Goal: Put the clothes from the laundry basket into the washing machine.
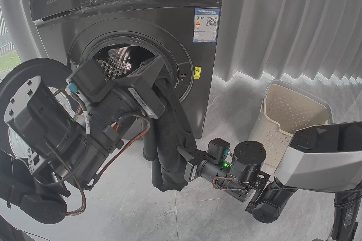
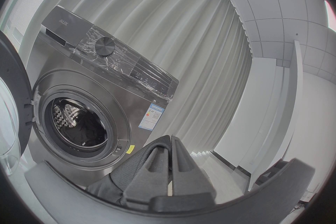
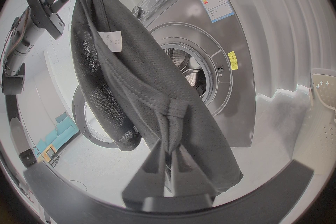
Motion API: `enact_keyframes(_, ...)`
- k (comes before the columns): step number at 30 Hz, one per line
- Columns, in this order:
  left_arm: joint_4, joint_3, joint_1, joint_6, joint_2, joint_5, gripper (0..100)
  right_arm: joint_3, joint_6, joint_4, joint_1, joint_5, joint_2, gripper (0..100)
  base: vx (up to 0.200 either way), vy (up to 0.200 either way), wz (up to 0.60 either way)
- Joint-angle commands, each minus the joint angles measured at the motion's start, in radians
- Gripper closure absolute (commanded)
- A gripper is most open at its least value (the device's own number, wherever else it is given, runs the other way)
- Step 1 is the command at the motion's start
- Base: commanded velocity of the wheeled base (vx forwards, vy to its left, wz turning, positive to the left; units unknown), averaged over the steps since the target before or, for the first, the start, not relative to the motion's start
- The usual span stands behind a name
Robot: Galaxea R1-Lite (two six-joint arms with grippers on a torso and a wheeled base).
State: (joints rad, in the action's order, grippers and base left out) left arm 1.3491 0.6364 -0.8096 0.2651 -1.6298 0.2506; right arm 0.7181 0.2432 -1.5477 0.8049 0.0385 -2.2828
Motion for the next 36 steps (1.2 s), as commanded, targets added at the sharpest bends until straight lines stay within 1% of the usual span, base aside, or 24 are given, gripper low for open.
enact_keyframes(1,0.001,-0.003,0.009,0.000,-0.007,-0.001,100,-0.022,-0.001,0.000,0.007,0.000,0.016,100,0.000,0.000,0.00)
enact_keyframes(3,-0.001,-0.011,0.046,0.000,-0.013,-0.004,100,-0.068,-0.001,0.000,0.017,0.001,0.080,100,0.000,0.000,0.00)
enact_keyframes(8,0.004,-0.037,0.086,-0.001,-0.039,-0.007,100,-0.149,-0.001,0.000,0.025,0.000,0.204,100,0.000,0.000,0.00)
enact_keyframes(12,0.008,-0.067,0.096,0.000,-0.048,-0.016,100,-0.170,-0.001,0.001,0.019,-0.002,0.272,100,0.000,0.000,0.00)
enact_keyframes(13,0.011,-0.081,0.096,0.003,-0.051,-0.027,100,-0.174,-0.002,0.000,0.014,-0.002,0.295,100,0.000,0.000,0.00)
enact_keyframes(17,0.011,-0.118,0.096,0.005,-0.051,-0.034,100,-0.161,-0.008,0.001,0.013,-0.003,0.322,100,0.000,0.000,0.00)
enact_keyframes(22,0.011,-0.170,0.095,0.008,-0.051,-0.067,100,-0.123,-0.010,0.001,0.011,-0.003,0.342,100,0.000,0.000,0.00)
enact_keyframes(32,0.011,-0.184,0.095,0.009,-0.050,-0.073,100,-0.085,-0.012,0.001,0.007,-0.003,0.356,100,0.000,0.000,0.00)
enact_keyframes(33,0.011,-0.193,0.095,0.008,-0.050,-0.077,0,-0.078,-0.012,0.003,0.007,-0.003,0.358,100,0.000,0.000,0.00)
enact_keyframes(36,0.011,-0.211,0.096,0.014,-0.051,-0.088,0,-0.062,-0.012,0.008,0.005,-0.003,0.364,100,0.000,0.000,0.00)
